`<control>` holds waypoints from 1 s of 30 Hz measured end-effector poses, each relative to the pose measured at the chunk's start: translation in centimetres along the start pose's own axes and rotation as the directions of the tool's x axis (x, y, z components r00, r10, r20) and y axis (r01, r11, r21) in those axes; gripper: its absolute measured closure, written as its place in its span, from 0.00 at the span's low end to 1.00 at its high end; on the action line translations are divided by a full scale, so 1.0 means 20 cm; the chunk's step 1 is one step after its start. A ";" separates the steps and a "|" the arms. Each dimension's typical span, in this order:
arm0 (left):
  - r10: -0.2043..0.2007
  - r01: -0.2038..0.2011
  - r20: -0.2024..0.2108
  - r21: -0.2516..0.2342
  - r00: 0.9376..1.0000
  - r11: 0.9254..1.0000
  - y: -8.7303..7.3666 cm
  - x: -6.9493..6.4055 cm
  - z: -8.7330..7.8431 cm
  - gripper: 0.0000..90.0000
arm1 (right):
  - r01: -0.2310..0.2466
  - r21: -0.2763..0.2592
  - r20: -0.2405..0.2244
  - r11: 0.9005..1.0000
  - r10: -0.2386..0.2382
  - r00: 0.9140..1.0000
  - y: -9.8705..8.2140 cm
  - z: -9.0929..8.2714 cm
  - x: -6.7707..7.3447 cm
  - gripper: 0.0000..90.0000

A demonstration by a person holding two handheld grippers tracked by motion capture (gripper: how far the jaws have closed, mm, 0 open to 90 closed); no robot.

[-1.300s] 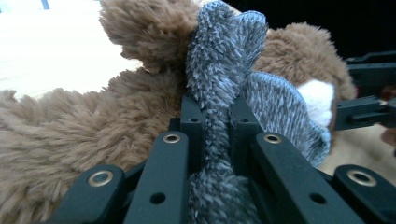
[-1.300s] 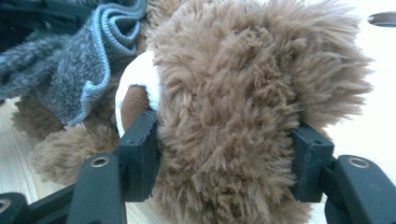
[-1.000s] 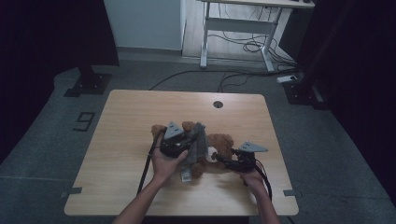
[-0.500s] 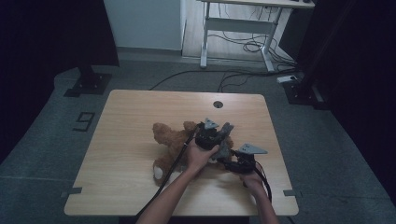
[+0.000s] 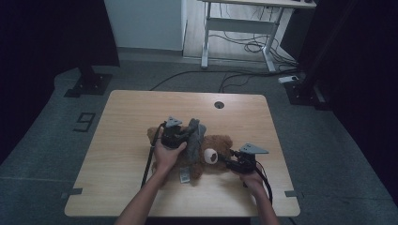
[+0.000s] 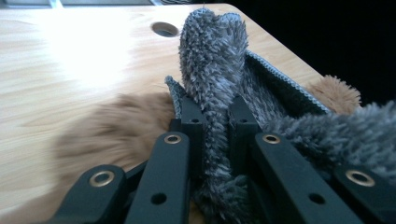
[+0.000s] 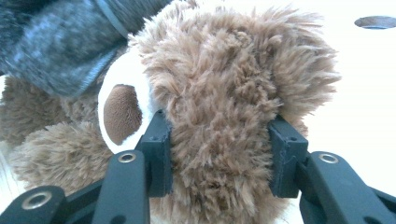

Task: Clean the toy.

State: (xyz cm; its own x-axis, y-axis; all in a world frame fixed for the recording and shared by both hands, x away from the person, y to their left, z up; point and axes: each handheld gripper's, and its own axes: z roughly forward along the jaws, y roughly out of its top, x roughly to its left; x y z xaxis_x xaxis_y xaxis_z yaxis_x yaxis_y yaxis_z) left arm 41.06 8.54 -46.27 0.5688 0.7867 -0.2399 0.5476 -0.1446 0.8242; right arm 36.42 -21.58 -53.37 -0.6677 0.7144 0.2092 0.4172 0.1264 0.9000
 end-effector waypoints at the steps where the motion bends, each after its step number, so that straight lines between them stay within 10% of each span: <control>1: 0.016 -0.016 -0.008 0.001 1.000 1.000 0.00 0.00 -0.01 0.89 | 0.002 0.002 -0.002 1.000 -0.002 1.000 0.00 0.00 0.00 0.57; 9: 0.028 -0.028 -0.059 -0.004 0.998 1.000 0.00 0.08 -0.13 0.89 | 0.004 0.002 -0.011 1.000 -0.004 1.000 0.00 -0.01 0.00 0.55; 18: -0.080 0.083 -0.133 0.015 0.988 0.996 -0.10 0.33 -0.25 0.89 | 0.001 0.006 -0.012 1.000 -0.001 1.000 0.00 -0.01 0.00 0.53; 25: -0.061 0.056 -0.066 -0.084 0.996 0.995 -0.01 0.18 -0.28 0.89 | -0.006 0.008 -0.017 1.000 0.006 1.000 0.00 -0.02 -0.01 0.52; 30: 0.027 -0.024 0.025 -0.111 0.999 0.994 0.11 -0.06 -0.23 0.89 | -0.014 0.004 -0.018 1.000 0.014 1.000 0.00 -0.01 -0.01 0.51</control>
State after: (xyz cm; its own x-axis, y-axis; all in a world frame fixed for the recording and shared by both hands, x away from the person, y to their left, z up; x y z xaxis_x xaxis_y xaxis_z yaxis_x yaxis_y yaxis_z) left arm 38.86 10.06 -41.82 0.5986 0.7671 -0.2307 0.4626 -0.0959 0.8814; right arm 36.39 -21.90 -53.30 -0.6728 0.7037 0.2282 0.4287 0.1194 0.8955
